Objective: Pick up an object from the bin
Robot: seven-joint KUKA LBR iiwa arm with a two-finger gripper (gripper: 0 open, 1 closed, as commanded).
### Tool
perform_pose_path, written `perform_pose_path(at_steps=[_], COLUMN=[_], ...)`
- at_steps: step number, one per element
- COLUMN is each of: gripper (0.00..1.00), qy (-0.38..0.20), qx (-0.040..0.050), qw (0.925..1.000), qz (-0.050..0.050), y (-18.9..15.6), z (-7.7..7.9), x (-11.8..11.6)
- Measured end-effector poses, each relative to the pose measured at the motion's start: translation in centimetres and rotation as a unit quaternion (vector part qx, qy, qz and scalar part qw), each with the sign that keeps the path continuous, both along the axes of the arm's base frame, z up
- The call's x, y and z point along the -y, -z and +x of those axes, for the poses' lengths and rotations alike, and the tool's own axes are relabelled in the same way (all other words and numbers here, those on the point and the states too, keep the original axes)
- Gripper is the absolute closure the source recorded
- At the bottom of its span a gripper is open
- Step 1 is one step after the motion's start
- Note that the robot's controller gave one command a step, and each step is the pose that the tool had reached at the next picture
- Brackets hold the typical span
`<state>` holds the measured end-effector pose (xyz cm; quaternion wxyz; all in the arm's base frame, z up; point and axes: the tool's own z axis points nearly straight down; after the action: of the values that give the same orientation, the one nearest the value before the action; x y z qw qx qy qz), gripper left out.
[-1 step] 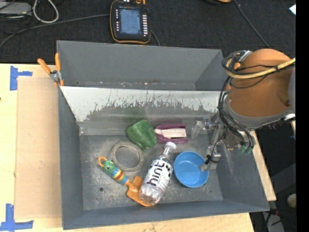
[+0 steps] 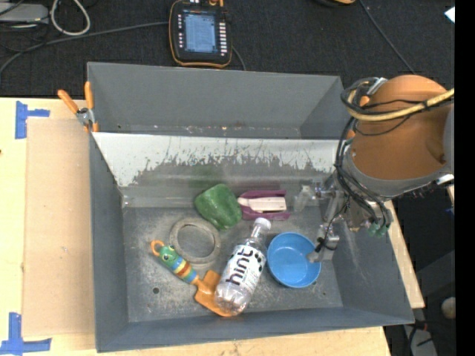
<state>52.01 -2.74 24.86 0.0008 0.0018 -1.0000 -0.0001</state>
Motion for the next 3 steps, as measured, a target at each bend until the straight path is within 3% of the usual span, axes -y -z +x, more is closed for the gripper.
perform_pose_path(at_steps=[1,2,3], gripper=[0.0,0.0,0.0], qy=[0.0,-0.011,-0.015], qx=[0.0,-0.0032,0.0048], qw=[1.0,0.9999,0.9999], qz=[0.0,0.0,0.002], y=[0.0,-0.3,-5.8], z=[0.0,-4.2,2.7], x=[0.0,3.1,-5.3])
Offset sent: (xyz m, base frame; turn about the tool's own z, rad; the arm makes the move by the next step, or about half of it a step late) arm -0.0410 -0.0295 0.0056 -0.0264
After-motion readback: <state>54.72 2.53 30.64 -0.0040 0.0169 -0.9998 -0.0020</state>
